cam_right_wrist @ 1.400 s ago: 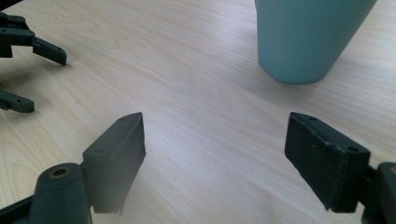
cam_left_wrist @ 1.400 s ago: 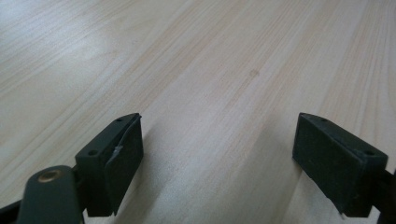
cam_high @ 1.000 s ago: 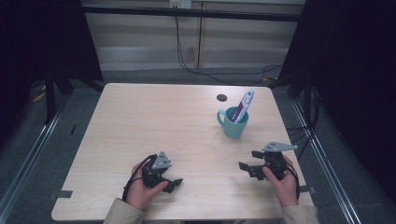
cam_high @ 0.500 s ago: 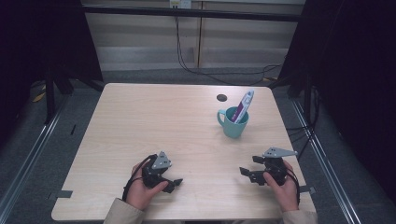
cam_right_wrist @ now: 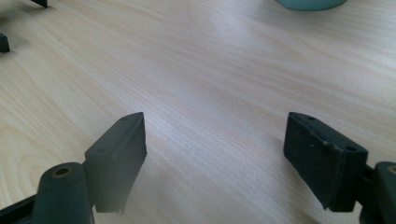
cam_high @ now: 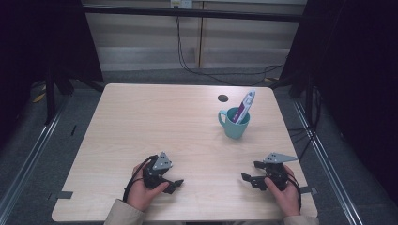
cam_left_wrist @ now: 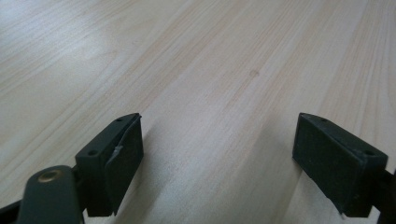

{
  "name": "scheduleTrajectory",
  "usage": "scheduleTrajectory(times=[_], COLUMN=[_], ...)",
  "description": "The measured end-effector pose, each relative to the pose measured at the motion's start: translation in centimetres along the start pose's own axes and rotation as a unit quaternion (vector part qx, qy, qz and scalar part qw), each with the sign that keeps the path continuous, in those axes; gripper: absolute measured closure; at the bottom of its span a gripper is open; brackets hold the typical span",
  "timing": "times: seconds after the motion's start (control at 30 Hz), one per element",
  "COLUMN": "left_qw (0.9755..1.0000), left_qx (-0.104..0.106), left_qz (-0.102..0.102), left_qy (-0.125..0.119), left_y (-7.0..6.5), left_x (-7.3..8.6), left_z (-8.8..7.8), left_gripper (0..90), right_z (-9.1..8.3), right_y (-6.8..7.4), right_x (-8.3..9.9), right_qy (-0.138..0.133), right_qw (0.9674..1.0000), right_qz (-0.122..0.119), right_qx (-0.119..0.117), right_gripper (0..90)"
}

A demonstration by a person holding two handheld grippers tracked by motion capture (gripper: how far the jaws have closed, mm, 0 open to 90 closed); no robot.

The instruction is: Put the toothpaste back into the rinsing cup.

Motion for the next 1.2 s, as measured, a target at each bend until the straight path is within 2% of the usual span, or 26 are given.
scheduleTrajectory(times=[0.1, 0.67, 0.87, 1.2], left_qw=[1.0000, 1.0000, 1.0000, 1.0000], left_qx=[0.000, 0.001, 0.001, 0.003], left_qz=[0.000, 0.000, 0.000, 0.000], left_qy=[0.000, -0.001, -0.001, 0.000], left_y=[0.00, -0.01, -0.01, -0.01], left_x=[0.00, 0.00, 0.00, -0.02], left_z=[0.00, 0.02, 0.02, 0.05], left_gripper=[16.2, 16.2, 16.1, 15.7], right_z=[0.10, 0.24, 0.43, 0.43], right_y=[0.05, 0.34, 0.75, 0.66], right_x=[0.20, 0.45, 0.51, 0.52], right_qy=[0.001, 0.017, 0.032, 0.034], right_qw=[1.0000, 0.9992, 0.9969, 0.9970], right_qz=[0.000, -0.033, -0.067, -0.064], right_qx=[-0.001, 0.011, 0.026, 0.028], right_gripper=[20.6, 19.5, 18.8, 17.8])
Point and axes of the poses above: each handheld gripper's, and its own axes: z roughly forward along the jaws, x roughly out of its underside, y roughly to its left, the point moved 6 cm from there along z, roughly forward along the jaws, and after that the axes turned 12 degrees about -z, right-handed, at the moved point
